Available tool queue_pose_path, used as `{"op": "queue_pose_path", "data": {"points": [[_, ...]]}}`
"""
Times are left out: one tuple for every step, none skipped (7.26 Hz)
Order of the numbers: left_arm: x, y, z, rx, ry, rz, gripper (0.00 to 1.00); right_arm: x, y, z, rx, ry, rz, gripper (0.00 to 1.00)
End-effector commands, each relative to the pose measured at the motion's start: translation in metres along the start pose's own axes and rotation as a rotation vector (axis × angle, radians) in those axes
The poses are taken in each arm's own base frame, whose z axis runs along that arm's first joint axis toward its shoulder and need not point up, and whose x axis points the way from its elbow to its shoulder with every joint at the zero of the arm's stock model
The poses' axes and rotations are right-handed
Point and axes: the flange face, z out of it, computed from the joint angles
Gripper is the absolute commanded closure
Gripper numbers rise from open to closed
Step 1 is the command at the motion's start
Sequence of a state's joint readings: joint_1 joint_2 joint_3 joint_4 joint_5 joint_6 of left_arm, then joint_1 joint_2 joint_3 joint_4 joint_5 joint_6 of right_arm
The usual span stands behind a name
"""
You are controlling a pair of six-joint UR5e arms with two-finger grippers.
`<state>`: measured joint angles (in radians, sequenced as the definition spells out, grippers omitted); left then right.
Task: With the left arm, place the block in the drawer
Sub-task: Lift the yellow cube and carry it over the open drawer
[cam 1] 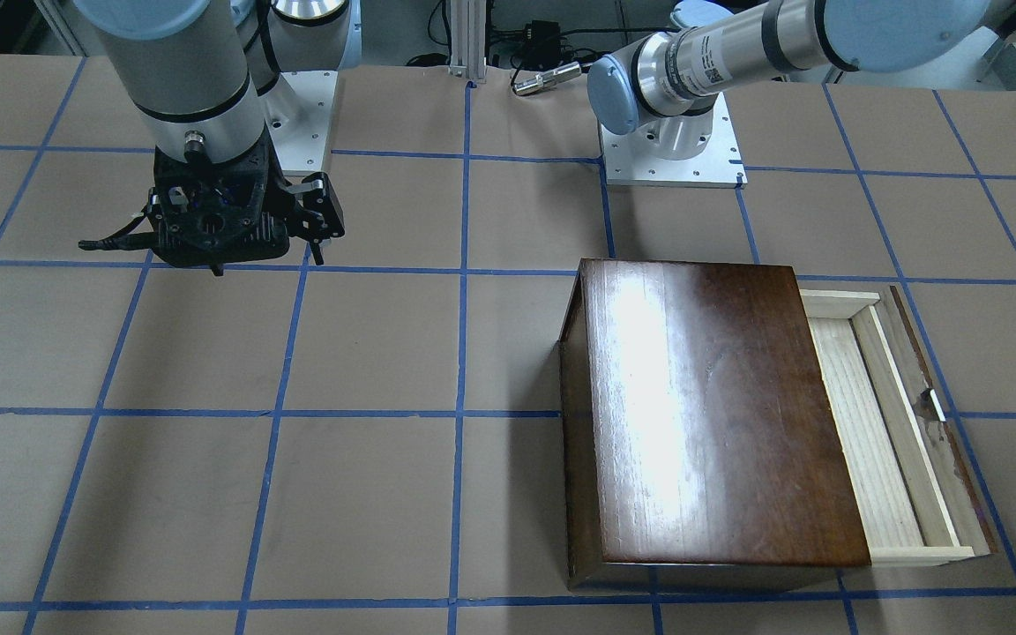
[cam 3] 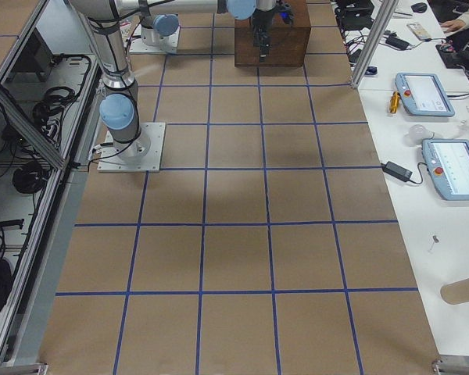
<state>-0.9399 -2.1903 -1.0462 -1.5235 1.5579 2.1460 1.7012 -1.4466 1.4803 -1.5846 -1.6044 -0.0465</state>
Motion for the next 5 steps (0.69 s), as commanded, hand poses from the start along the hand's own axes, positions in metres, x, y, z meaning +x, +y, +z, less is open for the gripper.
{"op": "queue_pose_path", "data": {"points": [[0.042, -0.046, -0.044, 0.011, -0.003, -0.016, 0.65, 0.000, 0.000, 0.000, 0.000, 0.000, -0.001, 0.00], [0.053, -0.079, -0.048, 0.018, 0.005, -0.030, 0.65, 0.000, 0.000, 0.000, 0.000, 0.000, 0.000, 0.00], [0.057, -0.118, -0.049, 0.015, 0.008, 0.001, 0.65, 0.000, 0.000, 0.000, 0.000, 0.000, 0.000, 0.00], [0.054, -0.161, -0.043, 0.010, 0.014, 0.018, 0.65, 0.000, 0.000, 0.000, 0.000, 0.000, -0.001, 0.00], [0.050, -0.201, -0.030, 0.000, 0.001, 0.063, 0.66, 0.000, 0.000, 0.000, 0.000, 0.000, 0.000, 0.00]]}}
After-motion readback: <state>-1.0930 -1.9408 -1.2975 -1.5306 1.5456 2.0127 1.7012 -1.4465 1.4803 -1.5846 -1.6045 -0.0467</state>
